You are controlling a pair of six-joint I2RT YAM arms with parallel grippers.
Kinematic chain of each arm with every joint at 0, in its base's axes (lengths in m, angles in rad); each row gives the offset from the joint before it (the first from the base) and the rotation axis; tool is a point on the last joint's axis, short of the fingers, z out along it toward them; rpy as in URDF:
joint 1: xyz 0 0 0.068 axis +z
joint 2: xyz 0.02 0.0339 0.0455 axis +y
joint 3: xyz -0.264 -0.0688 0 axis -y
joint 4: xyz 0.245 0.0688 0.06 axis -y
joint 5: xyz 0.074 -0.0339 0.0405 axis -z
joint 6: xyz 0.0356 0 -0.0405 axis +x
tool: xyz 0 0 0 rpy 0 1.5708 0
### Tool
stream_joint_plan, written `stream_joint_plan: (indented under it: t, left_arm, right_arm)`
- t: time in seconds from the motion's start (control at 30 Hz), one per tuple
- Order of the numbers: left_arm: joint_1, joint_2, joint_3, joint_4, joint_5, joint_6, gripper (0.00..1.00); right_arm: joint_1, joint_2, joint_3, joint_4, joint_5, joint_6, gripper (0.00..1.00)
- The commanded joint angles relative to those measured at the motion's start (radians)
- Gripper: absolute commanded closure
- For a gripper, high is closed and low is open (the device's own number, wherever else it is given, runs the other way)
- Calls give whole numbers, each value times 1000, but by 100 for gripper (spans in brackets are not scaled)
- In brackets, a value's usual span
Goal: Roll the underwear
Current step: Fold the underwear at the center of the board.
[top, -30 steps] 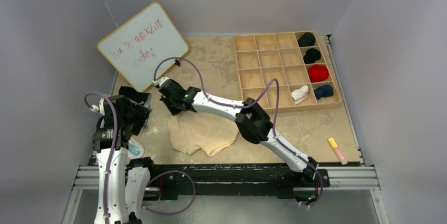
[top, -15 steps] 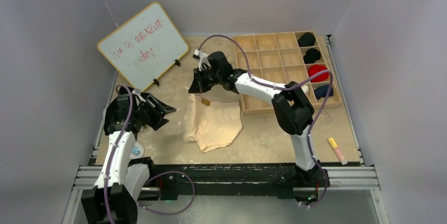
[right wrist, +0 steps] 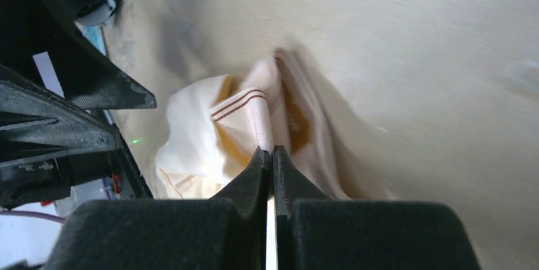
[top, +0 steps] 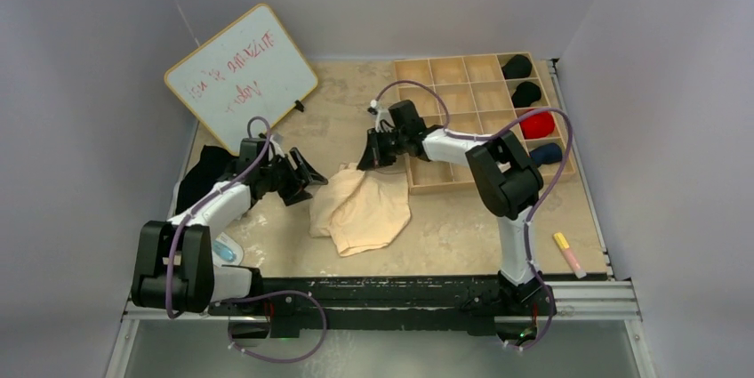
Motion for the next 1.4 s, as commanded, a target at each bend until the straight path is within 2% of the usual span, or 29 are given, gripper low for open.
stream_joint_plan:
  t: [0.0, 0.33, 0.47, 0.6, 0.73, 0.8, 0.83, 0.97, 1.0, 1.2, 1.37]
  left_arm:
    - [-10, 4, 16, 0, -78, 46, 37]
    - [-13, 69, 20, -18, -12, 118, 37]
    - [-14, 132, 68, -79, -46, 156, 38]
    - [-14, 202, 85, -48, -12, 167, 40]
    - [-16, 250, 87, 33, 79, 148, 48]
    - [-16, 253, 80, 71, 110, 128, 59]
    - [-16, 245, 76, 86, 117, 118, 69]
    - [-15, 131, 48, 105, 88, 79, 97]
    - [-15, 92, 43, 90, 61, 74, 100]
    - [-15, -195, 6, -87, -180, 35, 100]
    - [-15, -396, -11, -298, -404, -27, 100]
  right_arm:
    - [-43, -76, -38, -39, 34, 28, 100]
    - [-45, -64, -22, -75, 20, 34, 98]
    - [-45, -61, -12, -85, 19, 30, 98]
    - [-45, -56, -1, -89, 11, 28, 98]
    - [-45, -55, 10, -89, 7, 28, 98]
    - [-45, -51, 21, -100, 1, 30, 98]
    - [-45, -47, 36, -117, -4, 31, 98]
    - [-45, -34, 80, -139, -10, 39, 96]
    - [-45, -34, 87, -139, -6, 45, 95]
    - [-19, -24, 127, -99, 8, 137, 92]
    - [63, 53, 275, -170, 71, 166, 91]
